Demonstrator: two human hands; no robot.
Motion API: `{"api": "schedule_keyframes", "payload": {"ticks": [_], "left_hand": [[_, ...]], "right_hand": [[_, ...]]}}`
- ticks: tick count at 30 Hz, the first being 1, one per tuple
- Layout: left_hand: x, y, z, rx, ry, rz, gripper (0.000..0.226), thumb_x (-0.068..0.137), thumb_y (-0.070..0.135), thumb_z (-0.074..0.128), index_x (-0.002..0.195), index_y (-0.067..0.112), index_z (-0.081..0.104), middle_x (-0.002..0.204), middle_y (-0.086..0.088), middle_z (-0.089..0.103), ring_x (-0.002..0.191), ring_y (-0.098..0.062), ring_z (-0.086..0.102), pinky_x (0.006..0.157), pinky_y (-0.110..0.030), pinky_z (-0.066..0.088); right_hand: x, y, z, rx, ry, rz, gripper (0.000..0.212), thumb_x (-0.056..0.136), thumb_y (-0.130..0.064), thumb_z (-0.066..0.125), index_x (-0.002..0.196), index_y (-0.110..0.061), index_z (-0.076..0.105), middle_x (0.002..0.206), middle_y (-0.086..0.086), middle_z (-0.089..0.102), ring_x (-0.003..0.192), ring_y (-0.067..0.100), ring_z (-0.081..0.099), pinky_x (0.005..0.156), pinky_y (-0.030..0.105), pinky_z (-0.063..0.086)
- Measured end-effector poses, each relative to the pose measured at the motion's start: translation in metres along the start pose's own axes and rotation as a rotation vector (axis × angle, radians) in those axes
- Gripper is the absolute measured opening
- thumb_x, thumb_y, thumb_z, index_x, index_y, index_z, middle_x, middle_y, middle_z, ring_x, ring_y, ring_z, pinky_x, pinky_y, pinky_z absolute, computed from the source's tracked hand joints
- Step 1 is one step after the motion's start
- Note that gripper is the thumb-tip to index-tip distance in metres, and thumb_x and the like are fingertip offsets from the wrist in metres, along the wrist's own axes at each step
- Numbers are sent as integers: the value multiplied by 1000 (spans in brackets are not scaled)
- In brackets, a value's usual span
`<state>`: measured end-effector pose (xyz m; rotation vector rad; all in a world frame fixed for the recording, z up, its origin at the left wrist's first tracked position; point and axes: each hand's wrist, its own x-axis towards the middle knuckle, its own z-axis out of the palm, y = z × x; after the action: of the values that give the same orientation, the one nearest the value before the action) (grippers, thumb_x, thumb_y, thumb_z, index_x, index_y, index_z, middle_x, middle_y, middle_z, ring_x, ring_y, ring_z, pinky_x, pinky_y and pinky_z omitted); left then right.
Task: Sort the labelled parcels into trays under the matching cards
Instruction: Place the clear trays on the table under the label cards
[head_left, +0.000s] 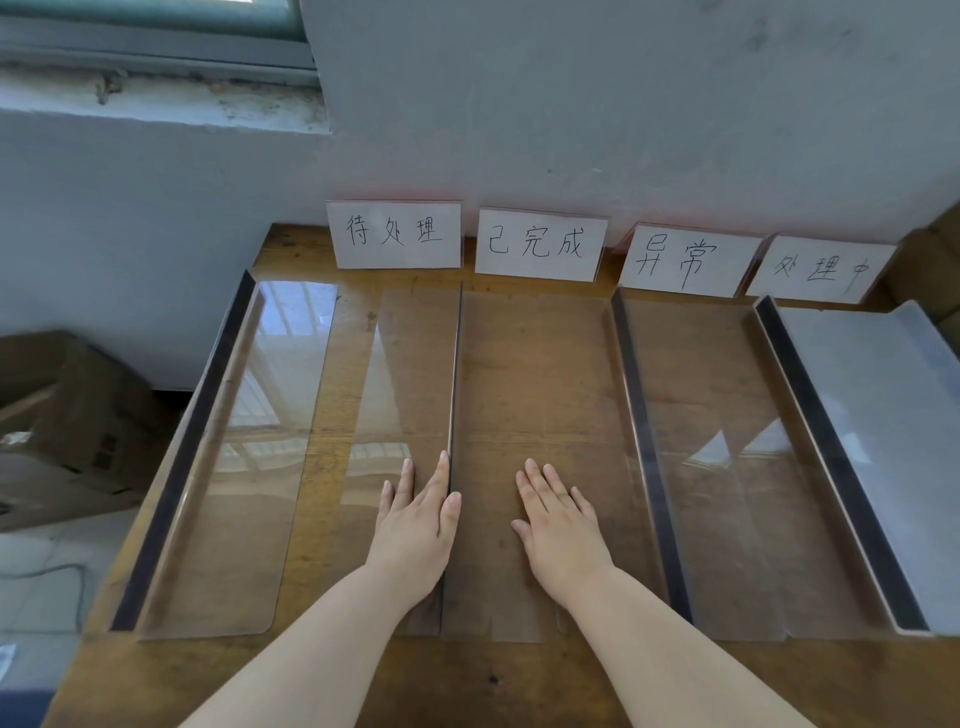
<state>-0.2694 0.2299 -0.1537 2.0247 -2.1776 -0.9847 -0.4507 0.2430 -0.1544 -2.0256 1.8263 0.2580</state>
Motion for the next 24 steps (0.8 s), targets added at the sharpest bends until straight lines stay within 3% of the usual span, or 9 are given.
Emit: {"api": "schedule_keyframes", "payload": {"ticks": [8, 13, 19, 24], "left_hand": [[0, -1, -4, 9, -11, 26, 55, 99, 46, 4, 150, 29, -7, 159, 9, 6, 144, -11, -17, 118, -34, -9], [-7, -25, -24, 32, 31, 108, 54, 101, 43, 12, 152, 26, 3, 159, 11, 2, 143, -3, -11, 117, -25, -7], [-28, -95, -60, 208, 238, -32, 55, 103, 24, 24, 151, 20, -2, 159, 5, -6, 139, -4, -16, 114, -25, -9], [-38, -132, -70, 184, 170, -105, 55, 103, 28, 24, 151, 20, -3, 158, 4, -11, 142, -9, -14, 113, -27, -6]], "right_hand": [[1, -1, -2, -10, -10, 1, 58, 102, -39, 24, 151, -20, -1, 159, -5, -10, 146, 13, -11, 118, 36, 2], [2, -5, -9, 34, -38, 25, 58, 103, -37, 25, 152, -20, 0, 159, -6, -10, 145, 12, -10, 117, 35, 2], [10, -38, -16, 76, 61, -41, 56, 103, -33, 24, 152, -16, 2, 159, -4, -8, 146, 10, -10, 117, 31, 1], [23, -56, -11, 96, 6, -58, 57, 103, -32, 28, 152, -16, 6, 160, -4, -6, 146, 11, -7, 118, 31, 3]]}}
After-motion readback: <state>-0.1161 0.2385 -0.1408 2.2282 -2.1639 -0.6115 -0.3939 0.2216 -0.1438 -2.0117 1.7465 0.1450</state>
